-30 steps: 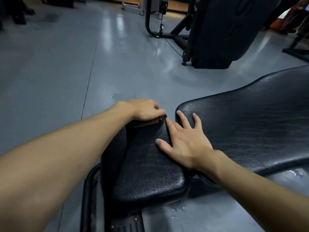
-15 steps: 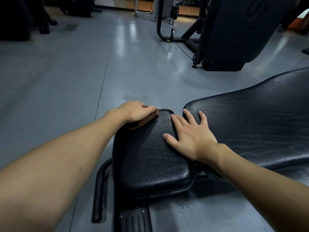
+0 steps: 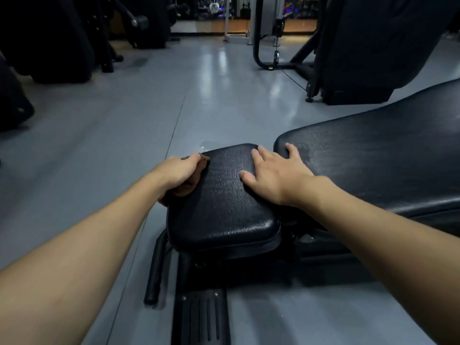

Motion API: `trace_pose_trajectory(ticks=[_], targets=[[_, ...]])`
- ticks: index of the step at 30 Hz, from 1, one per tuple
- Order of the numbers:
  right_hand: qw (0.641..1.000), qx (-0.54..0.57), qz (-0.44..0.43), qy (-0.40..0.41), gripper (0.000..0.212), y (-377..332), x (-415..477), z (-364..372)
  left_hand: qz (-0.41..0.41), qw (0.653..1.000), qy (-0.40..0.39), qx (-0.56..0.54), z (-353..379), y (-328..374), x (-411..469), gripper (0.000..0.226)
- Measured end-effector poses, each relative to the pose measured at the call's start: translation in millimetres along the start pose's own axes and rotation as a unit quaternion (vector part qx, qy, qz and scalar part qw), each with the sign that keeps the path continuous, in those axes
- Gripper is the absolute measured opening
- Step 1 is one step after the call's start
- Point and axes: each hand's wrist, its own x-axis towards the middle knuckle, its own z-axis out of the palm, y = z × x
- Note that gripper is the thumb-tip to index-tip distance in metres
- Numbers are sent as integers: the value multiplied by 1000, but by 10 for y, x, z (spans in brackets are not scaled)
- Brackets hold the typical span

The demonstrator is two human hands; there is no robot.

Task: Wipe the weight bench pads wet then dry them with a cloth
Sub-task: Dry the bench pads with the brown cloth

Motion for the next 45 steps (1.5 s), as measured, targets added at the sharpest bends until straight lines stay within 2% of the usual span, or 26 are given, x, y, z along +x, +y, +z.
trace_pose_trajectory(ticks=[3, 9, 11, 14, 19, 27, 30, 33, 35, 37, 40, 42, 45], targets=[[1000, -2, 9, 7, 70, -6, -32, -16, -2, 1000, 7, 3, 59, -178, -213, 73], [1000, 3, 9, -14, 75, -191, -346, 71, -5, 991, 52, -127, 50, -28, -244, 42], [1000, 12, 12, 1, 75, -193, -376, 93, 0, 985, 24, -172, 12, -42, -185, 43], [1000, 8, 17, 1, 73, -206, -355, 77, -12, 975, -21, -220, -45, -114, -157, 57], [1000, 17, 11, -2, 72, -217, -366, 28, -25, 987, -31, -158, -26, -204, -340, 52], [1000, 20, 14, 2, 70, -230, -401, 8, -14, 981, 7, -192, 121, -425, -853, 50], [1000, 19, 13, 8, 68, -228, -414, 12, -2, 986, 55, -160, 217, -509, -1021, 52], [999, 39, -2, 21, 60, -206, -432, 15, 34, 985, 152, -81, 352, -626, -1232, 47], [998, 29, -21, 57, 51, -153, -472, -10, 119, 964, 237, -10, 405, -734, -1352, 39], [994, -18, -26, 100, 47, -37, -533, -53, 241, 924, 294, 46, 414, -811, -1408, 37], [995, -7, 17, 99, 44, 206, -628, -75, 392, 859, 288, 157, 451, -908, -1397, 54], [996, 11, 25, 90, 42, 281, -675, -52, 439, 820, 269, 250, 542, -1041, -1386, 71], [998, -3, 20, 67, 43, 240, -685, -9, 441, 780, 241, 372, 642, -1213, -1355, 99]])
